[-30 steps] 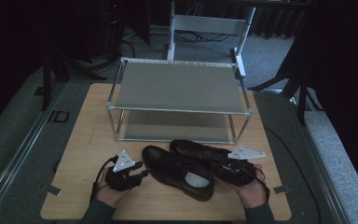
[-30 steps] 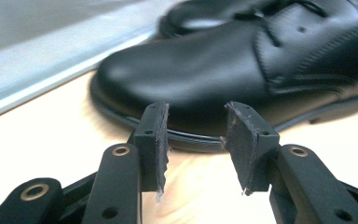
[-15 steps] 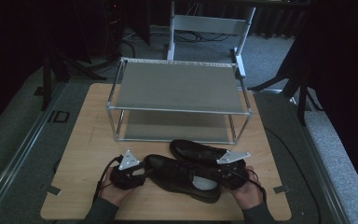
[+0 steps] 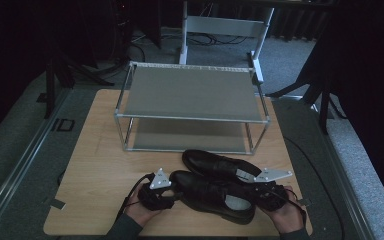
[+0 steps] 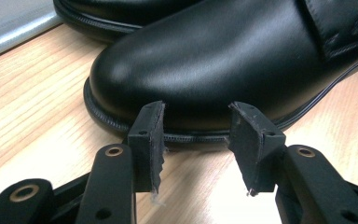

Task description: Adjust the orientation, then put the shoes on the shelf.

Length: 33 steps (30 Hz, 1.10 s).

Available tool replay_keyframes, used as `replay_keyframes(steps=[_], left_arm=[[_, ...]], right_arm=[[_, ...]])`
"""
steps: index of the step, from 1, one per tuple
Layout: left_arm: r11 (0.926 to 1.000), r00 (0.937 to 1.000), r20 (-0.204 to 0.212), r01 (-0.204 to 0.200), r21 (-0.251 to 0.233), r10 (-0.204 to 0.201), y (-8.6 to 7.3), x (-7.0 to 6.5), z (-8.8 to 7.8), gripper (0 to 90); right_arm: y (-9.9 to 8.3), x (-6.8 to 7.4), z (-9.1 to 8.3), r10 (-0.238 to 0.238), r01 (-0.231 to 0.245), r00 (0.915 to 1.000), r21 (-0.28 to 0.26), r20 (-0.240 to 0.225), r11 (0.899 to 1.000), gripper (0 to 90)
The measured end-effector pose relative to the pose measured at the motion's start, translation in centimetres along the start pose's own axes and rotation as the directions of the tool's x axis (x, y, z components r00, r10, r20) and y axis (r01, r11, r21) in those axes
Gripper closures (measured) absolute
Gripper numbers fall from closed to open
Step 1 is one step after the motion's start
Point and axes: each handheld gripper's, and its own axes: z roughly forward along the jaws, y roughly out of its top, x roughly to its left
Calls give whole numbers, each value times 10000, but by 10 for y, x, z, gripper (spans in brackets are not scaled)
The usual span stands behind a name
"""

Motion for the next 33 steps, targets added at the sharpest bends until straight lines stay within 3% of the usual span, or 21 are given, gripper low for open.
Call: replay_keyframes(steps=[4, 9, 15, 20, 23, 27, 33], left_arm=[[10000, 10000, -37, -17, -41, 16, -1, -1, 0, 555], [9999, 10000, -43, 59, -99, -60, -2, -1, 0, 556], [9999, 10000, -60, 40, -125, -41, -2, -5, -2, 556], [9997, 10000, 12, -35, -239, 35, -1, -9, -5, 559], [9996, 9999, 44, -99, -279, 100, -1, -13, -7, 561], [9996, 9999, 64, -84, -275, 86, -2, -16, -7, 561], [9995, 9990, 375, -229, -204, 237, -2, -25, -3, 565]], right_arm=[[2, 1, -3, -263, 265, 9996, -177, 122, 9995, 729], [4, -4, -17, -372, 339, 9990, -1178, -255, 9925, 508], [8, -15, -12, -614, 562, 9974, -1266, -375, 9904, 396], [12, -14, -6, -1162, 1114, 9922, -969, -451, 9890, 372], [14, -14, 0, -1450, 1420, 9880, -559, -539, 9883, 434], [13, -16, 6, -1555, 1552, 9869, -91, -436, 9878, 443], [14, -16, 7, -1828, 1836, 9820, 121, -473, 9829, 440]])
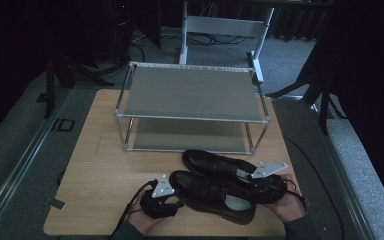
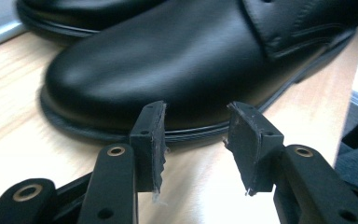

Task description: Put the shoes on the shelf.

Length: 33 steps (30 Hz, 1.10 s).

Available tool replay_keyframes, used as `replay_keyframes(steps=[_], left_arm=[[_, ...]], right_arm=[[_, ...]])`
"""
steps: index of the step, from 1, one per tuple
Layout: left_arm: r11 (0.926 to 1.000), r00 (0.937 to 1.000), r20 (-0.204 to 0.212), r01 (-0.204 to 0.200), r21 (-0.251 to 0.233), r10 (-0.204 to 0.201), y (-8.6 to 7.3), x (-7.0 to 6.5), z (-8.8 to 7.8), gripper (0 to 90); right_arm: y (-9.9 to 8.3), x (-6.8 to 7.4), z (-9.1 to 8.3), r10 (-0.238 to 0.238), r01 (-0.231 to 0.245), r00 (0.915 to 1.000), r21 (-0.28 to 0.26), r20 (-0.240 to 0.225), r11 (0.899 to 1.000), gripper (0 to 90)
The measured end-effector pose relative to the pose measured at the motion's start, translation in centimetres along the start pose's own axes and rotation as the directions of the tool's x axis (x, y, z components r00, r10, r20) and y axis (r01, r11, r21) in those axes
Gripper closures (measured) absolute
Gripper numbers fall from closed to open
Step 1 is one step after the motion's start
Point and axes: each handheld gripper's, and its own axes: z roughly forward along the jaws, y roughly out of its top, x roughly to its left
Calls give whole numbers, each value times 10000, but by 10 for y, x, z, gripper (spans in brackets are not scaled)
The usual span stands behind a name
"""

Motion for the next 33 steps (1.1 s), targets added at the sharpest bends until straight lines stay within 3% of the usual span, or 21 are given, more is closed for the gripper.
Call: replay_keyframes(steps=[5, 14, 16, 21, 25, 33], left_arm=[[9999, 9994, 341, -113, 124, 109, 2, -6, 8, 571], [9989, 9952, 892, -429, 176, 412, 9, -18, 20, 580], [9985, 9937, 987, -540, 113, 526, 12, -21, 22, 581], [9990, 9931, 1085, -445, 19, 441, 14, -19, 23, 590], [9989, 9928, 1111, -458, 2, 455, 14, -19, 23, 590], [9987, 9928, 1087, -493, -131, 504, 16, -19, 23, 591]], right_arm=[[4, 2, 7, -675, 654, 9973, 693, 282, 9954, 464], [7, 0, 9, -890, 877, 9960, 1112, 60, 9899, 466], [9, 0, 11, -1109, 1107, 9938, 1453, -64, 9832, 442], [8, -5, 20, -1066, 1118, 9936, 1901, -375, 9754, 447], [6, -8, 20, -808, 913, 9945, 1747, -666, 9804, 503], [11, -11, 23, -1015, 1214, 9904, 2401, -938, 9631, 571]])
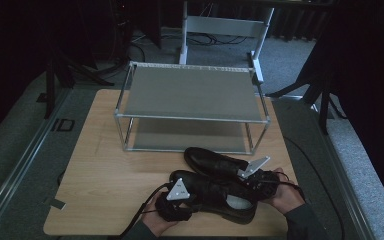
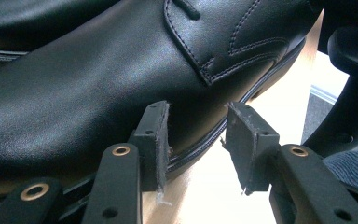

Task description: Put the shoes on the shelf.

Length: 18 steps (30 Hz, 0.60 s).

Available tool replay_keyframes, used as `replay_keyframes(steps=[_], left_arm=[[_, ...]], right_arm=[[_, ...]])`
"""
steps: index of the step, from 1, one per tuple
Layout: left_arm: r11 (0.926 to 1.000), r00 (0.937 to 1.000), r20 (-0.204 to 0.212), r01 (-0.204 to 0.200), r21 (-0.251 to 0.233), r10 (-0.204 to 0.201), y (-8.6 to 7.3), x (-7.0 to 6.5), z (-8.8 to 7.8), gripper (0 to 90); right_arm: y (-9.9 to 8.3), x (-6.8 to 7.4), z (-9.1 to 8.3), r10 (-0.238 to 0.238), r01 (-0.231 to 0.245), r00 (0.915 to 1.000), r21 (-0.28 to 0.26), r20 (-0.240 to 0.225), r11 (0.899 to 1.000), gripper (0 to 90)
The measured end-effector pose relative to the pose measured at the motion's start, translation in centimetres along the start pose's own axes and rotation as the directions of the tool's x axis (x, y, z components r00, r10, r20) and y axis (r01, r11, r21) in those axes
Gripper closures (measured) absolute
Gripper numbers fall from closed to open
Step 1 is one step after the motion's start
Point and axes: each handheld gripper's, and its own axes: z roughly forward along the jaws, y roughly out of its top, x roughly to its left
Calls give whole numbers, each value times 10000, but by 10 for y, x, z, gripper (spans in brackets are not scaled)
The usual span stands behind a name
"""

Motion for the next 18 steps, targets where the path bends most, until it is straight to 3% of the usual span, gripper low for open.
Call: replay_keyframes(steps=[3, 5, 12, 18], left_arm=[[9999, 10000, 40, 64, -95, -63, 1, 1, -1, 591], [9999, 10000, 28, 69, -157, -69, 2, 1, -1, 592], [9997, 9999, -11, 109, -218, -109, 2, -1, -1, 592], [9999, 9998, -173, 100, -104, -102, -1, -5, -2, 585]], right_arm=[[0, -1, 1, 32, -29, 9997, 114, -251, 9999, 637], [0, -2, 3, 87, -72, 9970, 192, -769, 9998, 724], [1, -4, 3, 478, -455, 9959, 316, -763, 9985, 766], [-3, -6, 2, 909, -934, 9905, -203, -1034, 9954, 796]])
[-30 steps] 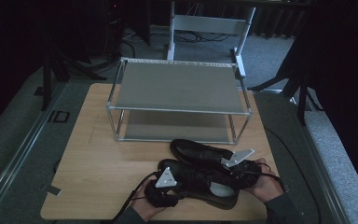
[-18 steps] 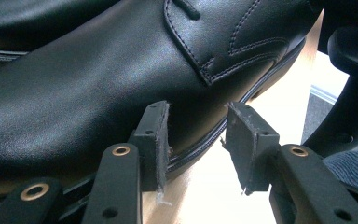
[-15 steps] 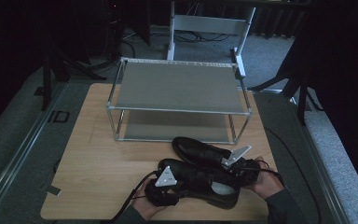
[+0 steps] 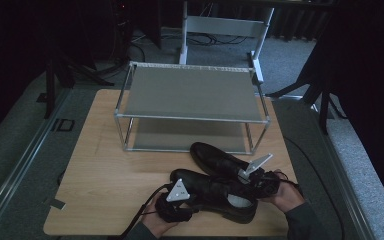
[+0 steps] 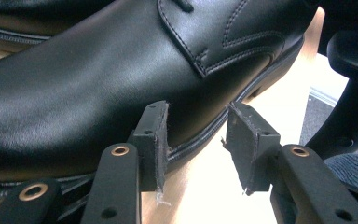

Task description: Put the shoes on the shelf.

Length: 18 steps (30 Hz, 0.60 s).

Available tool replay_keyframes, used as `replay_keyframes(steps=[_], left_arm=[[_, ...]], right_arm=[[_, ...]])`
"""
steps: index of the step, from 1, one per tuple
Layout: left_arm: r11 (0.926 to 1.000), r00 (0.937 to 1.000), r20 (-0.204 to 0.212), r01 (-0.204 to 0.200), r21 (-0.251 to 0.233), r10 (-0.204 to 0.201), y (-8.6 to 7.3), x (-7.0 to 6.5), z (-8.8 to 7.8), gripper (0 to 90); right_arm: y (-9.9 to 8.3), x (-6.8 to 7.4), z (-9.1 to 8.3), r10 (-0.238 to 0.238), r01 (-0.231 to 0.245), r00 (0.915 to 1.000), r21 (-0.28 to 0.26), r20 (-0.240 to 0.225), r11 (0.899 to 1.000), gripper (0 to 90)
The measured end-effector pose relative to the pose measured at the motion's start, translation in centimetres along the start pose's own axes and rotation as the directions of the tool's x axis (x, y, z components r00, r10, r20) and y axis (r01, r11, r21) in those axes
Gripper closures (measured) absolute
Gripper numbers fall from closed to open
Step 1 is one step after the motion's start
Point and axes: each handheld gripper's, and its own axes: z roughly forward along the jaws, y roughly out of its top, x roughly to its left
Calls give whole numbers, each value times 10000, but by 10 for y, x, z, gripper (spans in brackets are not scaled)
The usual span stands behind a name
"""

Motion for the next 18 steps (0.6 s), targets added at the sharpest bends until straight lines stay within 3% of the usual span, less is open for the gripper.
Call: replay_keyframes(steps=[8, 18], left_arm=[[9999, 10000, 14, 93, 146, -93, -8, -3, -1, 583], [9999, 10000, 66, 62, 152, -63, -8, -3, 2, 582]], right_arm=[[-2, 3, -1, 346, -346, 9994, -181, -1, 9992, 801], [-7, 16, 1, 508, -497, 9987, -1075, 73, 9930, 806]])
